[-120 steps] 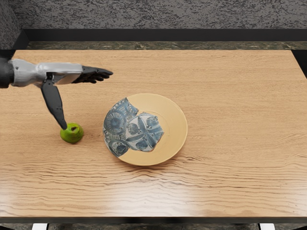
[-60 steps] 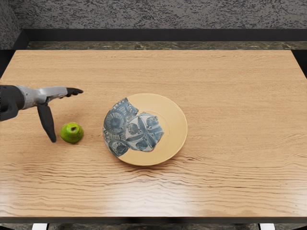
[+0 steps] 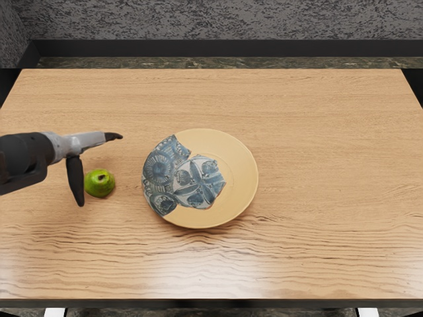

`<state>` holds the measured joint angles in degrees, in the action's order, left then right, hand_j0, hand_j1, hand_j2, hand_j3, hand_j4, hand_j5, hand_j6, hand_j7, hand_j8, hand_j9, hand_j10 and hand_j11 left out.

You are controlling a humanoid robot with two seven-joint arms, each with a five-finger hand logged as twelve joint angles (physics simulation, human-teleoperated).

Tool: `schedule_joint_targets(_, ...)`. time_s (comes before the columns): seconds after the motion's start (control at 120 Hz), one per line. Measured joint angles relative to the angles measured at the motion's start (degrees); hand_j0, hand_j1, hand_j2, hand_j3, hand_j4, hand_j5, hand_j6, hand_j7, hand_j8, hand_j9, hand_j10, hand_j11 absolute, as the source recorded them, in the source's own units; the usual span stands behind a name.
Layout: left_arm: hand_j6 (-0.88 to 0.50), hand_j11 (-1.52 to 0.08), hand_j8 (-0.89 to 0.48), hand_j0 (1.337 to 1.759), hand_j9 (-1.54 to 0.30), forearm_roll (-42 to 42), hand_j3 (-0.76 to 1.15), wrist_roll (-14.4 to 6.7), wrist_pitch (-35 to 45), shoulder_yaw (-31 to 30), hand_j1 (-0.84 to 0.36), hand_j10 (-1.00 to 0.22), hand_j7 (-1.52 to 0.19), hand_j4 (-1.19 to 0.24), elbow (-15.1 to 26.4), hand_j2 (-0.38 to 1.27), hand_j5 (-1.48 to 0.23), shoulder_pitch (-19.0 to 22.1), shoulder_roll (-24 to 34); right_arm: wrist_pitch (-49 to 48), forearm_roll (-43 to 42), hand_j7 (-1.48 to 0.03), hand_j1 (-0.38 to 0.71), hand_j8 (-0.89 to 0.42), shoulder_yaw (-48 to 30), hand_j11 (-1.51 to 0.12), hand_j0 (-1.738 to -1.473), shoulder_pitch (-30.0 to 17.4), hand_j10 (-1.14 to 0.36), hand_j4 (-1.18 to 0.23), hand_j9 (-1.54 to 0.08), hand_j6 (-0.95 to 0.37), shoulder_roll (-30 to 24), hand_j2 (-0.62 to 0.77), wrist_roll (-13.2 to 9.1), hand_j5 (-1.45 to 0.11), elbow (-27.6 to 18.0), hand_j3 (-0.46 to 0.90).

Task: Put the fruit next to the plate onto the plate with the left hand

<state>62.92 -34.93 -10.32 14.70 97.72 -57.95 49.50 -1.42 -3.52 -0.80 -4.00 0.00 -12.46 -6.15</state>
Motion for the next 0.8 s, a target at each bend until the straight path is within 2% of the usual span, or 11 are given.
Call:
schedule_joint_targets(0.225, -0.03, -0.03, -0.03, 1.658, -0.03, 2.4, 0.0, -0.06, 0.25, -0.29, 0.33, -0.03, -0.03, -0.03, 0.17, 0.01, -0.03, 0.77, -4.34, 0.01, 0.0, 0.0, -0.35, 0.0, 0.0, 0.0, -1.658, -0.01, 0.0, 0.0, 0.0, 0.0, 0.0, 0.0, -0.01, 0.0, 0.0, 0.0)
schedule_joint_targets(0.8, -0.04, -0.05, -0.04, 1.658, -0.05, 7.37, 0.0, -0.07, 3.38, -0.55, 0.31, -0.04, -0.05, -0.04, 0.26, 0.01, -0.05, 4.02, -3.83, 0.01, 0.0, 0.0, -0.35, 0.0, 0.0, 0.0, -1.658, -0.04, 0.0, 0.0, 0.0, 0.0, 0.0, 0.0, 0.0, 0.0, 0.0, 0.0)
